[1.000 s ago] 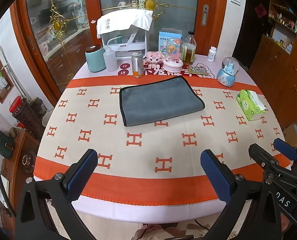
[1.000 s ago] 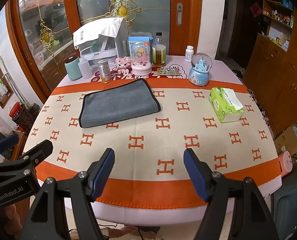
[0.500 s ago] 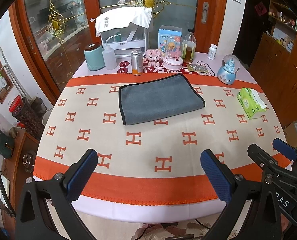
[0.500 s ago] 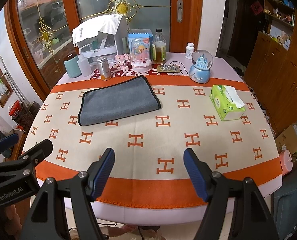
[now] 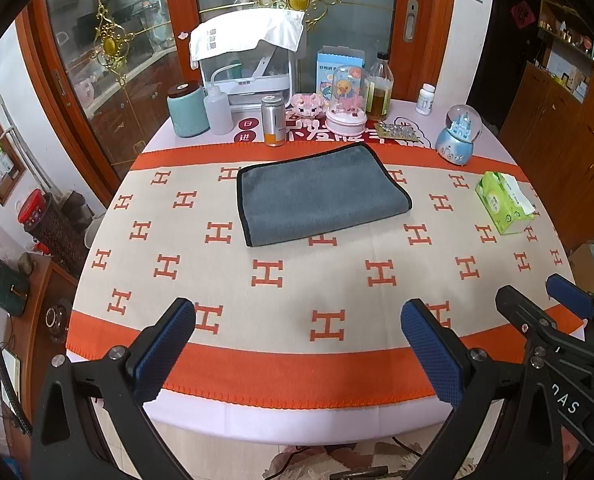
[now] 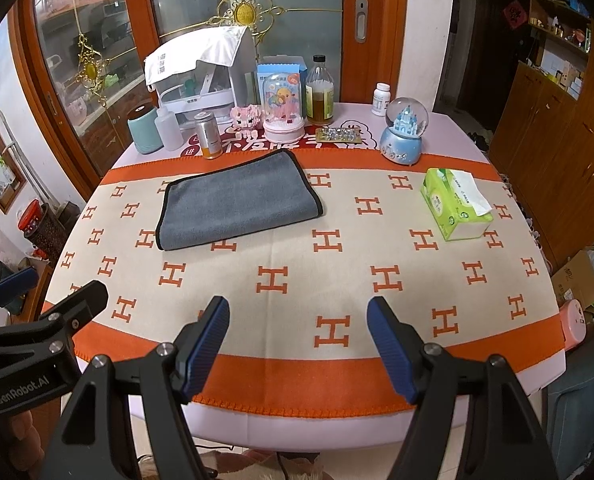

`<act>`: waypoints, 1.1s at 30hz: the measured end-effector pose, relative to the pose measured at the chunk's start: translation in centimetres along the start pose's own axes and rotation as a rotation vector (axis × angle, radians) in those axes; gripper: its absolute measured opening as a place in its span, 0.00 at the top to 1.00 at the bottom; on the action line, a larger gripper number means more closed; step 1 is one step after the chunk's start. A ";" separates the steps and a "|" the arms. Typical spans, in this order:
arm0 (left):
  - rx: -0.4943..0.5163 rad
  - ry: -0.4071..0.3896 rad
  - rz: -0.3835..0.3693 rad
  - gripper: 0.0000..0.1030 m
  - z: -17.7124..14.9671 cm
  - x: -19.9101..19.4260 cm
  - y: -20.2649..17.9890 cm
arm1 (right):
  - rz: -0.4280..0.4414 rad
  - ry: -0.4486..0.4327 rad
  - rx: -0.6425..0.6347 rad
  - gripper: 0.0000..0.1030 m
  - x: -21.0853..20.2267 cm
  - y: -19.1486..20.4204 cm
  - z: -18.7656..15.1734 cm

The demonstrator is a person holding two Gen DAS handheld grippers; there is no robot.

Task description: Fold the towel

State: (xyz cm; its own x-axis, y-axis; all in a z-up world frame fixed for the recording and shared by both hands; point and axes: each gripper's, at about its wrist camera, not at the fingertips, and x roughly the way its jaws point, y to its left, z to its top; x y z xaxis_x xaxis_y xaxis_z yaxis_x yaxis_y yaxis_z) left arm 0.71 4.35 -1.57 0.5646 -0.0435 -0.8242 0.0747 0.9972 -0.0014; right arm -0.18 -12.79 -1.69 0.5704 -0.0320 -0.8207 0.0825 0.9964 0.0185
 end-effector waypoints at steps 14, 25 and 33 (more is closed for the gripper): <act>0.004 0.012 0.002 0.01 0.1 0.2 0.1 | 0.001 0.002 0.001 0.30 0.1 0.0 0.0; 0.006 0.014 0.003 0.01 0.1 0.3 0.2 | 0.003 0.005 0.002 0.30 0.2 0.0 0.0; 0.007 0.015 0.003 0.01 0.0 0.3 0.4 | 0.004 0.005 0.002 0.30 0.3 0.0 0.0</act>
State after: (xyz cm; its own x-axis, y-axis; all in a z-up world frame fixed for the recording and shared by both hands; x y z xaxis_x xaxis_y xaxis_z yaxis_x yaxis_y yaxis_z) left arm 0.89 4.70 -1.85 0.5524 -0.0398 -0.8327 0.0785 0.9969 0.0044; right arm -0.03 -12.76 -1.90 0.5664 -0.0272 -0.8237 0.0819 0.9964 0.0234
